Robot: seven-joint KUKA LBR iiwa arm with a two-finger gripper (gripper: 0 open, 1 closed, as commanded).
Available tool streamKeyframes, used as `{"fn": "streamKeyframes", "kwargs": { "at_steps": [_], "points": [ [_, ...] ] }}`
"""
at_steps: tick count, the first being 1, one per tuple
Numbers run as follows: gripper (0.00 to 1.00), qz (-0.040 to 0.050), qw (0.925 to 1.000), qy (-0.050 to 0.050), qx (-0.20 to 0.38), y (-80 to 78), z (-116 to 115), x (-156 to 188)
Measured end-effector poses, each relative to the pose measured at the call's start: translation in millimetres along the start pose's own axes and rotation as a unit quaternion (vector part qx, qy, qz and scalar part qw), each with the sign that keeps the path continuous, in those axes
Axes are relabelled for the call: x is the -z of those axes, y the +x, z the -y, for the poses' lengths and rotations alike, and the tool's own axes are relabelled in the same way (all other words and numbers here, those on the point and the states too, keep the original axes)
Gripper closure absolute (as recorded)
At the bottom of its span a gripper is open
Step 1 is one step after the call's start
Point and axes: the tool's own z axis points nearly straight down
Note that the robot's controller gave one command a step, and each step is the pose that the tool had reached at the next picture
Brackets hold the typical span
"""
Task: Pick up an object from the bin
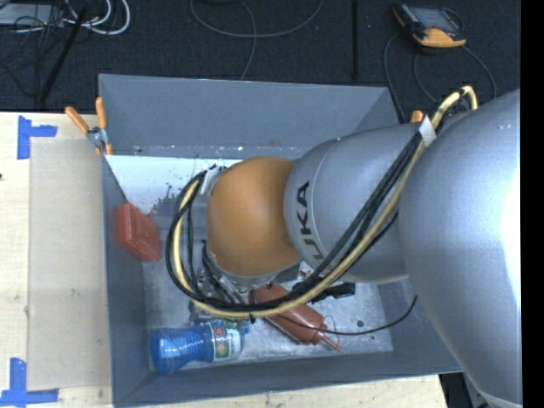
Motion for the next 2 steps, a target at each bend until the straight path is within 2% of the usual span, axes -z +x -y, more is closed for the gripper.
{"fn": "streamKeyframes", "kwargs": {
  "at_steps": [1,2],
  "points": [
    [0.00,0.0006,1.0000,0.000,-0.001,21.6,-9.4,82.6],
    [0.00,0.0003,1.0000,0.000,-0.001,21.5,-9.1,82.3]
  ]
}}
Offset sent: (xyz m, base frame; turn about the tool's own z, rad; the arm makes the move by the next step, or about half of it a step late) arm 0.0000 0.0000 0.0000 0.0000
